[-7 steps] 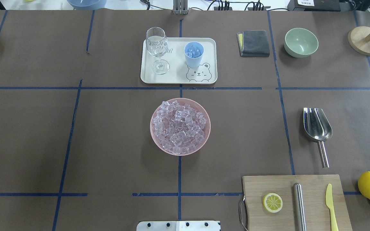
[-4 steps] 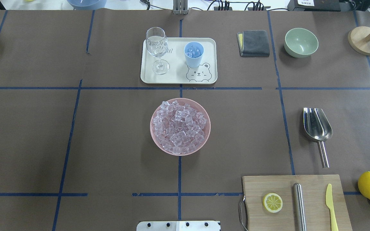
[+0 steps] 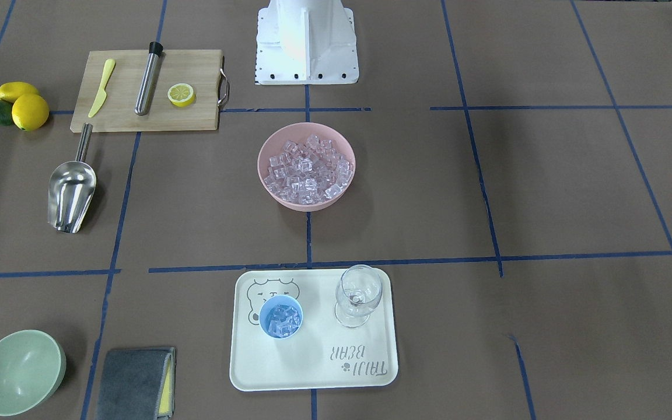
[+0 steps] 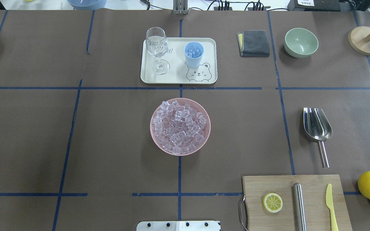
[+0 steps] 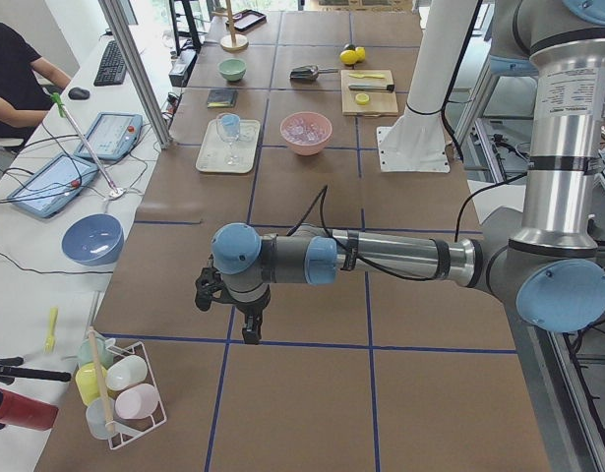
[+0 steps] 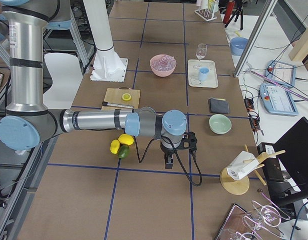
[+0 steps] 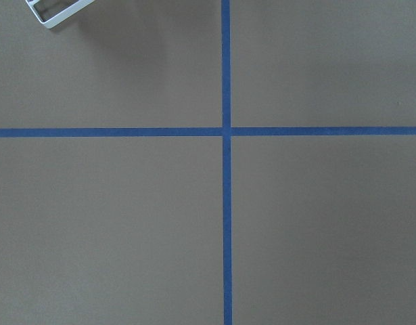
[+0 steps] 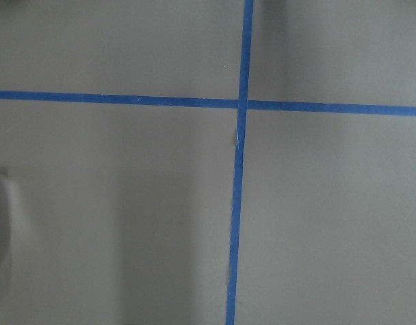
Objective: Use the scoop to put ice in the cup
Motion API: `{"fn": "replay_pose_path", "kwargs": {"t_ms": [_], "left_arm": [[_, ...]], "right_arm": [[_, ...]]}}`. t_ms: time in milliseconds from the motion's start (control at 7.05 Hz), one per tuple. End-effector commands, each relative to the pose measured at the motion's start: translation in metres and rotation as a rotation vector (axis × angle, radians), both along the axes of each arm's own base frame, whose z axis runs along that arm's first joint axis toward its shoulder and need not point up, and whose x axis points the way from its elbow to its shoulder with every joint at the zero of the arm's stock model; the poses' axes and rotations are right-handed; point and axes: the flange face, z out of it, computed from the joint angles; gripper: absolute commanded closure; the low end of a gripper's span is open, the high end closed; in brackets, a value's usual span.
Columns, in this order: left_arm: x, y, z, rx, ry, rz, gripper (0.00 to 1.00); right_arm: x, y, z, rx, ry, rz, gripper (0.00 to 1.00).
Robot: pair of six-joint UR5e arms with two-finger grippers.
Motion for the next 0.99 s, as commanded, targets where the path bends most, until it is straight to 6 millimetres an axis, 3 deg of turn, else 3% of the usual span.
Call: {"fn": "replay_pose_path", "kwargs": {"t_ms": [0, 851], "left_arm": [[0.0001, 0.0001, 0.0014, -0.006, 0.001, -0.003, 0.0], [0.0002, 0.0002, 0.0014, -0.009, 0.003, -0.005, 0.0]], "right_arm": [[0.0015, -0.0003, 0.0012, -0.003, 0.0, 0.003, 0.0], [0.0022, -0.0047, -0.0034, -0.058, 0.009, 0.067, 0.0]]}}
